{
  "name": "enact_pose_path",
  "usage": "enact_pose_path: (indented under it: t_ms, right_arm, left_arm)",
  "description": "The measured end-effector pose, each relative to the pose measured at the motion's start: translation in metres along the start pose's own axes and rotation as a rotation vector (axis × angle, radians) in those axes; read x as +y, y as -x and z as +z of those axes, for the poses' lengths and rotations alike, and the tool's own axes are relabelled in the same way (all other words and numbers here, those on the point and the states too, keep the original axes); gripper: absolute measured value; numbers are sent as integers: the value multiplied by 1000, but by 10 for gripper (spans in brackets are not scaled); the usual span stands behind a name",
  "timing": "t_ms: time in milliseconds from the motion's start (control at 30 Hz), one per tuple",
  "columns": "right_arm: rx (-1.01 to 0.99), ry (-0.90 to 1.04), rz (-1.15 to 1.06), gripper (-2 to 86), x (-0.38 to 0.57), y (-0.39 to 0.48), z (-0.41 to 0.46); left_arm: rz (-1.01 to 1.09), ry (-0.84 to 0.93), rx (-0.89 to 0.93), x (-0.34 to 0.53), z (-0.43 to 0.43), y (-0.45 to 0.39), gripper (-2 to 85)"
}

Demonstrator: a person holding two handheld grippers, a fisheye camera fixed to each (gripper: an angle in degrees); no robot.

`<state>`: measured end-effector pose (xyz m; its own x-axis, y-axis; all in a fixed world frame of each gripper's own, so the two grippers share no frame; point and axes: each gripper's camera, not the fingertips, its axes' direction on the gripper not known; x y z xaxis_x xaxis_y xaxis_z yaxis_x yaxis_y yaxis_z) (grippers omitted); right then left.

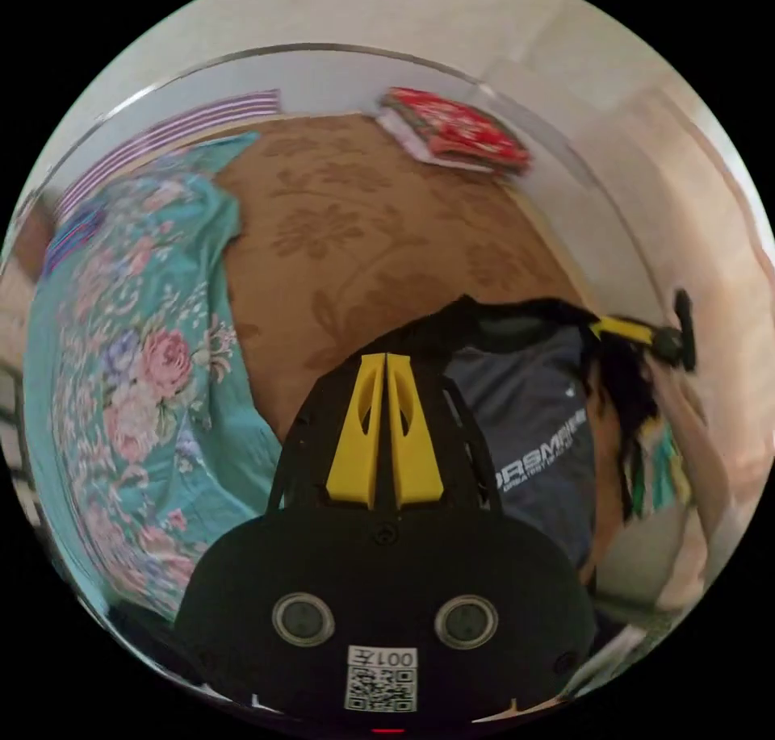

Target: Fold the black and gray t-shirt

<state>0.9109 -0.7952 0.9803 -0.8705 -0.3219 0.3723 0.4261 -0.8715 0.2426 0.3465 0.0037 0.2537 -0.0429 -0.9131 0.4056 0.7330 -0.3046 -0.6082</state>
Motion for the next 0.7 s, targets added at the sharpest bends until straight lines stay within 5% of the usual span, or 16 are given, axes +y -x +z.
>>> enact_pose_path:
  t_ms: [67,233,433,600,700]
  right_arm:
    - [175,12,7,49,-16,15,40]
    - [258,-114,56,84,-12,10,60]
    - [-119,-209,68,67,81,2,47]
    - [-184,5,15,115,189,49,78]
    - [-247,98,88,122,229,71,121]
  left_arm:
    - [-104,-55,-74,-3,27,13,32]
    - [-179,-116,-47,-5,65,67,85]
    - [48,-35,236,57,72,91,85]
    - [168,256,240,141,113,75,93]
    - [116,259,210,162,148,81,91]
